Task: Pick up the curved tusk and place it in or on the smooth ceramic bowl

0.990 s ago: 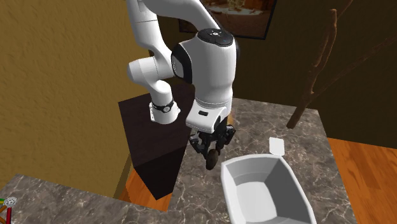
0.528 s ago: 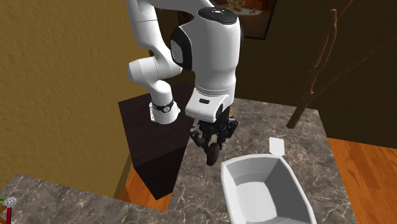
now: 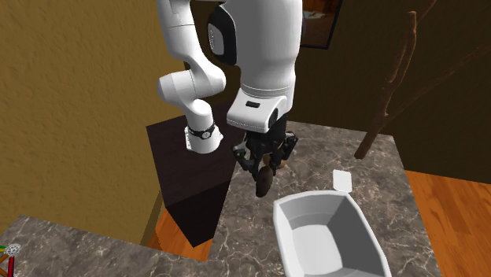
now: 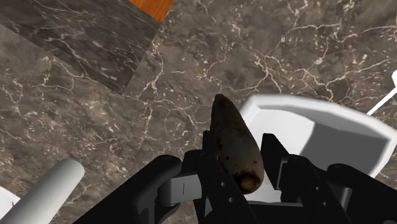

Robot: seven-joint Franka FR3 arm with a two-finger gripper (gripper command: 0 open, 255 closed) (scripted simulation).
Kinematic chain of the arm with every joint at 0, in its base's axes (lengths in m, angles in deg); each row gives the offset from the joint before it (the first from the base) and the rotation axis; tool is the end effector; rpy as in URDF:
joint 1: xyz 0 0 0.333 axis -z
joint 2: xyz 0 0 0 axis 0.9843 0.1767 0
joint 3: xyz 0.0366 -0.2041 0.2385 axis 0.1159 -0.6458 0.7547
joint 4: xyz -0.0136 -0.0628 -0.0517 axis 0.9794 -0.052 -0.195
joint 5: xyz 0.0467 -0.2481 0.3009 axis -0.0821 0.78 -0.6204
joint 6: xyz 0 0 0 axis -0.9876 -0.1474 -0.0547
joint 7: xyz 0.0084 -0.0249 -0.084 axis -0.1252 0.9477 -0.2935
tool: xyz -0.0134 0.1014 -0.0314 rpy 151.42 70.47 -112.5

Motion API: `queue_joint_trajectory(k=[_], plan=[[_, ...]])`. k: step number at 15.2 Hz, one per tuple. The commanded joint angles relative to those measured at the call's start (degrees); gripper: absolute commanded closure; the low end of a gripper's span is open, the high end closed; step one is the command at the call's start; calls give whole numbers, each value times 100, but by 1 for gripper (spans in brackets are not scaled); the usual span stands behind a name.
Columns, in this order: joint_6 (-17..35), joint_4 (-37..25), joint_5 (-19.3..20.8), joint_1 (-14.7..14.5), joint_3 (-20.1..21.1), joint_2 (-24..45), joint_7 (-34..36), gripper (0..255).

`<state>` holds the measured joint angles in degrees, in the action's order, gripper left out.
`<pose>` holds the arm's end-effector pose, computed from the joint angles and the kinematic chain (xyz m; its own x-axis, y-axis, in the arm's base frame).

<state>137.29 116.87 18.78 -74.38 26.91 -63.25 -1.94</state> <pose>0.4538 0.0403 0.5401 0.9760 -0.1172 0.1833 -0.1258 -0.9914 0.0356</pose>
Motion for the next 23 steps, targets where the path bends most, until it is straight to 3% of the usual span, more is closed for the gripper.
queue_joint_trajectory(k=[1, 5, 7, 14, 19, 23], plan=[[-183, -186, 1, 2, -5, 4, -8, 255], [-463, -462, 1, 6, -14, 0, -23, 255], [-504, -909, 55, -6, 121, 416, 154, 255], [-861, -2731, 428, -121, 537, 1952, 789, 255], [-1362, -4361, 835, -367, 729, 3173, 1198, 255], [-1034, -3982, 825, -354, 713, 3118, 1220, 255]])
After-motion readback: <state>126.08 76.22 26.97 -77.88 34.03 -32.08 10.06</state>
